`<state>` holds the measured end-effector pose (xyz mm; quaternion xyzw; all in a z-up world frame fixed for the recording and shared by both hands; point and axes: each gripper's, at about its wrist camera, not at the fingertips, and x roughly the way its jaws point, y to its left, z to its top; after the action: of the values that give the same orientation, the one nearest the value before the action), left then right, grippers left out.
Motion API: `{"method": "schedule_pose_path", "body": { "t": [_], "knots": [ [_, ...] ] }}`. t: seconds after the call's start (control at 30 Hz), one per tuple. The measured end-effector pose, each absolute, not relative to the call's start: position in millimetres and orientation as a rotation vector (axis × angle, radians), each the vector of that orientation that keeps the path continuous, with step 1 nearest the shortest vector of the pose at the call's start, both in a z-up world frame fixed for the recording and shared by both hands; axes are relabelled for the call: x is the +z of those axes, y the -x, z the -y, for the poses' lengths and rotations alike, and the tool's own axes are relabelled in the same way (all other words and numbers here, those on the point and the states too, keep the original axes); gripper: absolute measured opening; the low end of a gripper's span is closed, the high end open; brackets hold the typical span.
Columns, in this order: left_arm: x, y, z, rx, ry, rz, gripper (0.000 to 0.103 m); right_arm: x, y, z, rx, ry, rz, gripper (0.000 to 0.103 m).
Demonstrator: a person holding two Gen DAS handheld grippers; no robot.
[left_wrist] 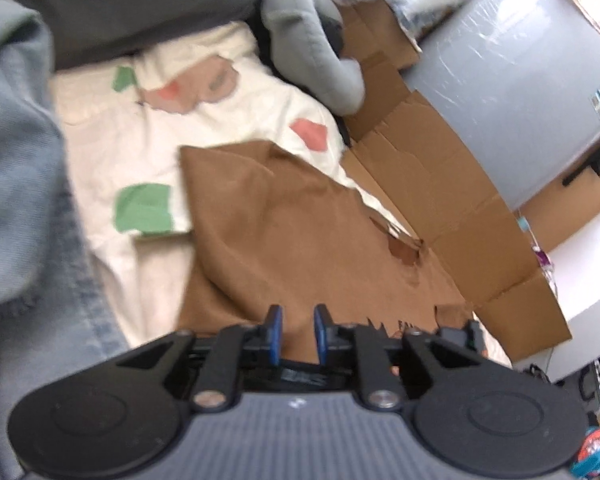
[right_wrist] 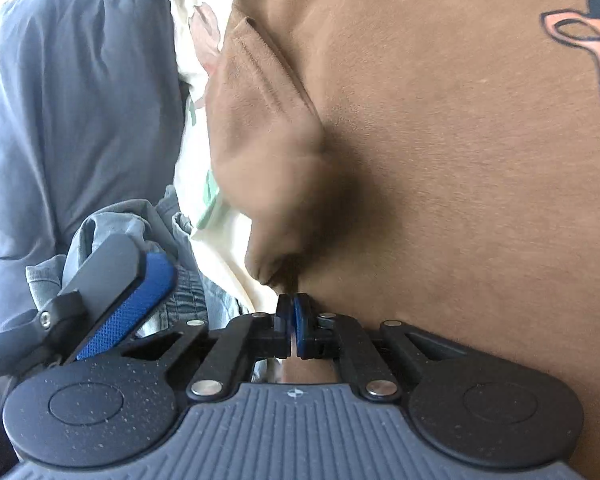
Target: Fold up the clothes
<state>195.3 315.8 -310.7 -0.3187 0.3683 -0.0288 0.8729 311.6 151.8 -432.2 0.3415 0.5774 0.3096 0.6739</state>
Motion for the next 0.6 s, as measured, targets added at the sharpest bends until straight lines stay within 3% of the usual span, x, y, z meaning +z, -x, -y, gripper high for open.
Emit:
{"method": "schedule_pose_path", "body": {
  "t": [0.23,0.6],
  "knots": [
    [-323,-182,-335,0.109,0.596,-0.823,0.017,-401,-316,-126,0.663,-0.684,-1.277,0.040],
    [-352,-187,-323,0.112,0.513,-0.891,0.026,-403,-355,-105,0.598,-0.724,-1.423,0.042]
  ]
}}
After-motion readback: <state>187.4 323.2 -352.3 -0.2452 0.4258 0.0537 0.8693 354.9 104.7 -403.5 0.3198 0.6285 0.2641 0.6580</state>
